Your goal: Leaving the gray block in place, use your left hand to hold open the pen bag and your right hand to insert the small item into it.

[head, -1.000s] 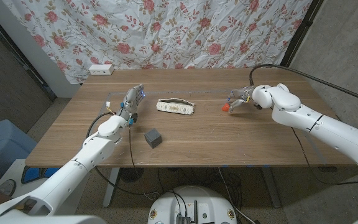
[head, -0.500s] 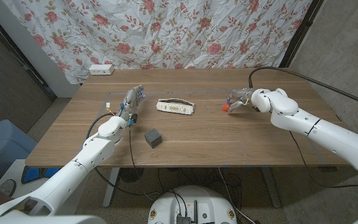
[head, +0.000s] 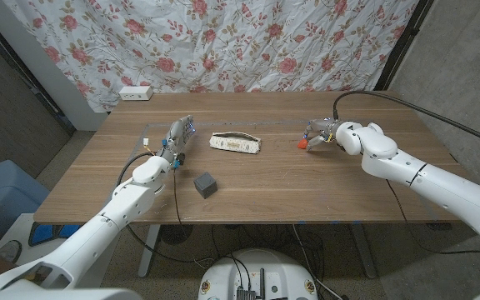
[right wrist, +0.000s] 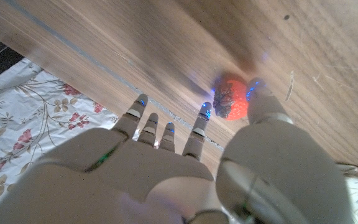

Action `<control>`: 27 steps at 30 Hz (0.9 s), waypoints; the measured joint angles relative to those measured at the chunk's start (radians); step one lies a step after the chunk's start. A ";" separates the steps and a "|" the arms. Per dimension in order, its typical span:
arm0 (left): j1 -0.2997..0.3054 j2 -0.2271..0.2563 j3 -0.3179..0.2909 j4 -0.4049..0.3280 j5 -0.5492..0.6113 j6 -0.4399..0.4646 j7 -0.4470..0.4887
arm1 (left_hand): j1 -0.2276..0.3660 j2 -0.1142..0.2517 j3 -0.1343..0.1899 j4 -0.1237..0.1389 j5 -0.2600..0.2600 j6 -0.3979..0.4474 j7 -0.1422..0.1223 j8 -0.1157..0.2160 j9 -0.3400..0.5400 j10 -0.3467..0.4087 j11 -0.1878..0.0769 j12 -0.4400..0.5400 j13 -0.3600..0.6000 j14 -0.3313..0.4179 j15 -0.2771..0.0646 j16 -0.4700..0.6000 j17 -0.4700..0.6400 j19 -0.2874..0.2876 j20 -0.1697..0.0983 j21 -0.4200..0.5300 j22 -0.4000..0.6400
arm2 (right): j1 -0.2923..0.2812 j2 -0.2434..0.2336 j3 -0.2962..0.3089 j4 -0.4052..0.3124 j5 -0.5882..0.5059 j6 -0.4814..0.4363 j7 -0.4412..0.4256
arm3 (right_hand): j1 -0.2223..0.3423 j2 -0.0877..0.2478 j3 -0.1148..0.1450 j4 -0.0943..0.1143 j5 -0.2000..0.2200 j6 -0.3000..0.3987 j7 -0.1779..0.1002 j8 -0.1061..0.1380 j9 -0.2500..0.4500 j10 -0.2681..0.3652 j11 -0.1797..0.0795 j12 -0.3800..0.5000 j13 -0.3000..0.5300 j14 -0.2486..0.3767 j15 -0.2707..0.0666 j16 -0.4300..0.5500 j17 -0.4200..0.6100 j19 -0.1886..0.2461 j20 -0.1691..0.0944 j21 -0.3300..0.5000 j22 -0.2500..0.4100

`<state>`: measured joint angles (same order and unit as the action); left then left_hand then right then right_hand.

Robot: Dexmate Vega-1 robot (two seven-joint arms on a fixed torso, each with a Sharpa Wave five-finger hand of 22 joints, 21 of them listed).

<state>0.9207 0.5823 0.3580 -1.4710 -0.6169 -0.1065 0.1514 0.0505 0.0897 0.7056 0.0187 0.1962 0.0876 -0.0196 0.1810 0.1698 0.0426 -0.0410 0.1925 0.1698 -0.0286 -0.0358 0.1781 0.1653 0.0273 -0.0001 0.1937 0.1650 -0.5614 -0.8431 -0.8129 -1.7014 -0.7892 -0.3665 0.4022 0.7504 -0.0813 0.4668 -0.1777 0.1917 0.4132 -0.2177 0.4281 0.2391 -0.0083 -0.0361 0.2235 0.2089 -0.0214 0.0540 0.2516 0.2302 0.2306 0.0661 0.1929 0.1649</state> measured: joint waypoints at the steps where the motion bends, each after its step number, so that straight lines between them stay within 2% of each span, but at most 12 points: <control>1: -0.002 0.000 0.001 0.002 -0.001 0.001 -0.002 | 0.000 0.000 0.000 0.000 0.000 0.000 0.000 0.000 0.000 0.000 0.000 0.000 0.000 0.000 0.000 0.000 0.000 0.000 0.000 0.000 0.000 | -0.002 0.000 0.000 0.002 -0.001 0.001 -0.008 | 0.000 0.000 0.000 0.000 -0.003 0.012 0.001 0.006 0.001 0.004 -0.002 0.000 0.000 0.002 -0.002 0.004 0.000 0.004 -0.004 0.000 0.000; 3: -0.003 -0.001 0.002 0.003 -0.001 0.003 -0.003 | 0.000 0.000 0.000 0.000 0.000 0.000 0.000 0.000 0.000 0.000 0.000 0.000 0.000 0.000 0.000 0.000 0.000 0.000 0.000 0.000 0.000 | -0.005 0.001 0.000 0.003 -0.001 0.003 -0.016 | 0.008 -0.008 0.000 0.000 -0.003 0.028 0.000 0.016 0.001 0.014 0.000 0.000 0.000 0.009 -0.009 0.004 0.000 0.009 -0.009 0.008 0.000; 6: -0.005 -0.001 0.003 0.005 -0.002 0.005 -0.004 | 0.000 0.000 0.000 0.000 0.000 0.000 0.000 0.000 0.000 0.000 0.000 0.000 0.000 0.000 0.000 0.000 0.000 0.000 0.000 0.000 0.000 | -0.009 0.001 0.000 0.004 -0.003 0.006 -0.033 | 0.018 0.003 0.000 0.000 -0.007 0.047 -0.002 0.026 0.001 0.028 -0.007 0.006 0.000 0.015 -0.015 0.007 0.000 0.019 -0.005 0.008 0.000; 8: -0.006 -0.001 0.004 0.007 -0.002 0.006 -0.004 | 0.000 0.000 0.000 0.000 0.000 0.000 0.000 0.000 0.000 0.000 0.000 0.000 0.000 0.000 0.000 0.000 0.000 0.000 0.000 0.000 0.000 | -0.012 0.001 0.000 0.005 -0.003 0.009 -0.043 | 0.019 0.003 0.000 0.000 -0.007 0.059 0.001 0.032 0.001 0.033 -0.008 0.007 0.000 0.024 -0.016 0.011 0.001 0.027 -0.012 0.008 0.000; 12: -0.008 -0.001 0.005 0.009 -0.003 0.007 -0.006 | 0.000 0.000 0.000 0.000 0.000 0.000 0.000 0.000 0.000 0.000 0.000 0.000 0.000 0.000 0.000 0.000 0.000 0.000 0.000 0.000 0.001 | -0.017 0.001 0.003 0.007 -0.003 0.014 -0.061 | 0.032 -0.010 0.000 0.000 -0.007 0.077 0.001 0.039 0.005 0.041 -0.009 0.007 0.000 0.036 -0.025 0.011 0.005 0.038 -0.016 0.008 0.000; 18: -0.009 -0.002 0.006 0.011 -0.003 0.010 -0.007 | 0.000 0.000 0.000 0.000 0.000 0.000 0.000 0.000 0.000 0.000 0.000 0.000 0.000 0.000 0.000 0.000 0.000 0.000 0.000 0.000 0.005 | -0.026 0.001 0.007 0.008 -0.003 0.021 -0.088 | 0.046 0.004 0.000 0.000 -0.007 0.111 0.000 0.058 0.005 0.059 -0.019 0.008 0.000 0.049 -0.033 0.019 0.005 0.050 -0.021 0.008 0.000; 27: -0.010 -0.003 0.007 0.013 -0.005 0.010 -0.009 | 0.000 0.000 0.005 0.001 -0.004 0.000 0.000 0.000 0.000 0.000 0.000 0.000 0.000 0.000 0.000 0.000 0.000 0.000 0.000 0.000 0.005 | -0.034 0.002 0.009 0.011 -0.007 0.028 -0.124 | 0.071 0.013 0.000 0.000 -0.011 0.166 -0.002 0.083 0.010 0.095 -0.020 0.013 0.000 0.079 -0.054 0.027 0.009 0.085 -0.034 0.008 0.000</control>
<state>0.9106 0.5793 0.3654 -1.4575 -0.6217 -0.0966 0.1423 0.0505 0.0897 0.7105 0.0197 0.1921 0.0876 -0.0196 0.1810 0.1698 0.0426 -0.0410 0.1926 0.1698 -0.0285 -0.0358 0.1781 0.1652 0.0272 -0.0001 0.1936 0.1703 -0.5954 -0.8411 -0.8036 -1.6905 -0.7962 -0.3383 0.2784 0.8217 -0.0682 0.4667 -0.1778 0.1811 0.5787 -0.2201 0.5112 0.2490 0.0863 -0.0557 0.2366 0.2091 0.0574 0.0000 0.2783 0.2396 0.3156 0.0318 0.2006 0.1649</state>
